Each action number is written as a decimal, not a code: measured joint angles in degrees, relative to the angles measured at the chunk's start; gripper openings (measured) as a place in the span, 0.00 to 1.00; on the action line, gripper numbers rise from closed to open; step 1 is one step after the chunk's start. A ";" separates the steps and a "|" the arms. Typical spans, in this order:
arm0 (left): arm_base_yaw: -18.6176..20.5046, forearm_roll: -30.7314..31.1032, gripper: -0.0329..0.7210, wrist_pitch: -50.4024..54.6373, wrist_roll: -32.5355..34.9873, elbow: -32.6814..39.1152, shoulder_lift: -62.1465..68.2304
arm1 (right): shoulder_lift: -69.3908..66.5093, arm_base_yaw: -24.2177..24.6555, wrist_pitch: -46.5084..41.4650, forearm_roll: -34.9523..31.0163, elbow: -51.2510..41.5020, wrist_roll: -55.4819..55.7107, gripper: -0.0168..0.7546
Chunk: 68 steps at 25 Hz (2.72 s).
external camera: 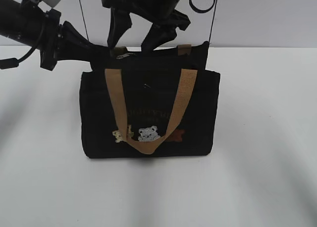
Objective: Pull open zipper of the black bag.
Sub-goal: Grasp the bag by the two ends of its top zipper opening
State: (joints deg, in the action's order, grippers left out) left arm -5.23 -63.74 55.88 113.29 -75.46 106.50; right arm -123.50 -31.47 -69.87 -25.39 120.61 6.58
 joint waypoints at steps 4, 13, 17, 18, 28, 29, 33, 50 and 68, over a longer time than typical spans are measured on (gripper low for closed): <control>0.00 0.00 0.12 0.00 0.00 0.00 0.00 | -1.37 0.00 0.00 -0.44 0.05 0.74 0.74; 0.00 0.05 0.12 0.12 0.00 0.00 0.06 | -3.10 0.00 0.05 -2.28 0.05 1.01 0.74; 0.00 0.05 0.12 0.12 0.00 0.00 0.06 | -3.10 0.00 0.05 -2.84 0.05 1.01 0.74; 0.00 0.05 0.12 0.12 0.00 0.00 0.06 | -3.10 0.00 0.05 -2.84 0.05 1.01 0.74; 0.00 -0.02 0.12 0.07 0.00 0.00 0.06 | -2.93 0.00 0.05 -2.84 0.05 1.90 0.71; 0.00 -0.02 0.12 0.07 0.00 0.00 0.06 | -2.93 0.00 0.05 -2.84 0.05 2.05 0.66; 0.00 -0.02 0.12 0.07 0.00 0.00 0.06 | -2.93 0.00 0.00 -2.89 0.05 2.26 0.42; 0.00 0.02 0.12 0.07 0.00 0.00 0.06 | -2.36 0.00 0.06 -2.20 0.05 -1.61 0.02; -0.10 1.70 0.11 1.92 0.00 -0.10 0.06 | 2.77 -0.38 -0.04 12.53 -0.12 -3.16 0.01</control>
State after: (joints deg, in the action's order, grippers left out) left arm -5.33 -62.04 57.79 113.29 -75.56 106.55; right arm -120.73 -31.85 -69.91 -12.86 120.49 3.42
